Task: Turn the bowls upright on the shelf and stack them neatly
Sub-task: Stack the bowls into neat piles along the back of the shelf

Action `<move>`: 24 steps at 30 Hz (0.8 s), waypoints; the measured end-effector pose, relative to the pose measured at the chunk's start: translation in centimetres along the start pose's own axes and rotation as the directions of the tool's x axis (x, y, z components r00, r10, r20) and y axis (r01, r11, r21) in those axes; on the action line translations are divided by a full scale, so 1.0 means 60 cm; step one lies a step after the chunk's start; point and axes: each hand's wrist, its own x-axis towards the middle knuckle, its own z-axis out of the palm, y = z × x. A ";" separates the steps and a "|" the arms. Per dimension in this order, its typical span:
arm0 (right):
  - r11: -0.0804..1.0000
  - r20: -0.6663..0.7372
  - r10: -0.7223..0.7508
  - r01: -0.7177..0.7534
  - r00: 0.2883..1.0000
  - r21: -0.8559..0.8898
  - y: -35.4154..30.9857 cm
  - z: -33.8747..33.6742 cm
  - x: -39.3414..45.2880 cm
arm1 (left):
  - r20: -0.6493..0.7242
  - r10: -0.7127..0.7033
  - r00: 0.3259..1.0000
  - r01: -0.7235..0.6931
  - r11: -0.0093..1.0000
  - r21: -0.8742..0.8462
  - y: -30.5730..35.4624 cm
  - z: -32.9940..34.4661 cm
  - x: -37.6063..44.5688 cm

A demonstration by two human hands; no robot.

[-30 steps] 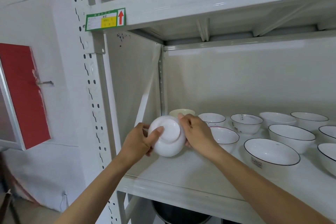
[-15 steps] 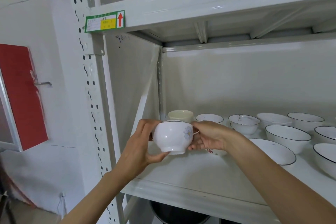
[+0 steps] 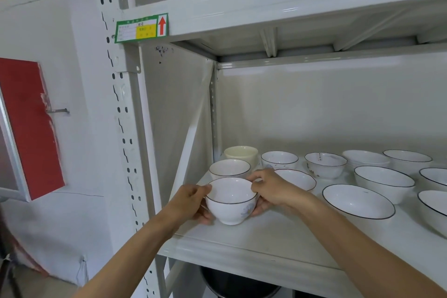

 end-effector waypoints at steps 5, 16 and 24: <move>1.000 -0.028 0.017 -0.017 0.999 -0.023 0.009 0.005 0.009 | -0.022 -0.005 1.000 0.005 0.999 0.031 -0.001 0.008 0.004; 0.986 -0.116 0.028 -0.047 0.993 -0.160 0.006 0.015 0.015 | -0.040 0.091 0.995 -0.091 0.996 -0.010 0.013 0.027 -0.004; 0.977 -0.243 -0.114 0.065 0.963 -0.203 -0.063 -0.031 0.051 | -0.195 0.309 0.931 -0.317 0.948 -0.014 0.062 0.039 0.049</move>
